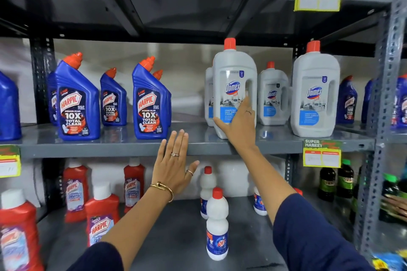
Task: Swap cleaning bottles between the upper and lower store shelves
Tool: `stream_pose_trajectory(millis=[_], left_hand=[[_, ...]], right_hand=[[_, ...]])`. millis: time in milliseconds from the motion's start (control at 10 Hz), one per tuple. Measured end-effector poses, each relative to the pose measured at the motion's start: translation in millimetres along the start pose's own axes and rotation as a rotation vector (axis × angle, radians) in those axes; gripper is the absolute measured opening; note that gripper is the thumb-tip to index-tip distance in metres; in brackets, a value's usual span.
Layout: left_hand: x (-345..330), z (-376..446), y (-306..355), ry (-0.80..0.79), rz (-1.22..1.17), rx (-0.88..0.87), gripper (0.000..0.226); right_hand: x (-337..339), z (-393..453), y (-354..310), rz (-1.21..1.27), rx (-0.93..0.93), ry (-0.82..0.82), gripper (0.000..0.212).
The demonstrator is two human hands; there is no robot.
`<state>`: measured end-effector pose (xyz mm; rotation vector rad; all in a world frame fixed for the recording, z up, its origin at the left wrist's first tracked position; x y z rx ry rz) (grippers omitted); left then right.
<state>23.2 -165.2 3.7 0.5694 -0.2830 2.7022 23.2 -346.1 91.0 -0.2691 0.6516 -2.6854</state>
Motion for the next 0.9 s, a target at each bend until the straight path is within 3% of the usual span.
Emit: stream_pose_trajectory(millis=[300, 400, 600, 900], left_hand=[[14.2, 6.0, -23.7, 0.036, -0.008, 0.090, 0.081], [19.0, 15.1, -29.6, 0.063, -0.045, 0.105, 0.079], [33.6, 21.8, -42.2, 0.130, -0.076, 0.120, 0.075], [43.0, 22.6, -64.8, 0.150, -0.073, 0.191, 0.075]], right_hand=[[13.6, -25.1, -9.0, -0.095, 0.111, 0.020, 0.080], [12.8, -35.3, -25.2, -0.119, 0.256, 0.042, 0.070], [-2.7, -42.4, -46.8, -0.191, 0.406, -0.032, 0.072], [-18.7, -52.7, -52.6, -0.183, 0.468, -0.067, 0.078]])
Point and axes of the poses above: each hand's wrist, its own z-axis towards the middle knuckle, its own x-axis out of the back of the hand, y = z × x, the point moved 5 cm from there along z, towards the middle knuckle, and after that the axes turned 13 degrees about y, right-handed, at the moved point
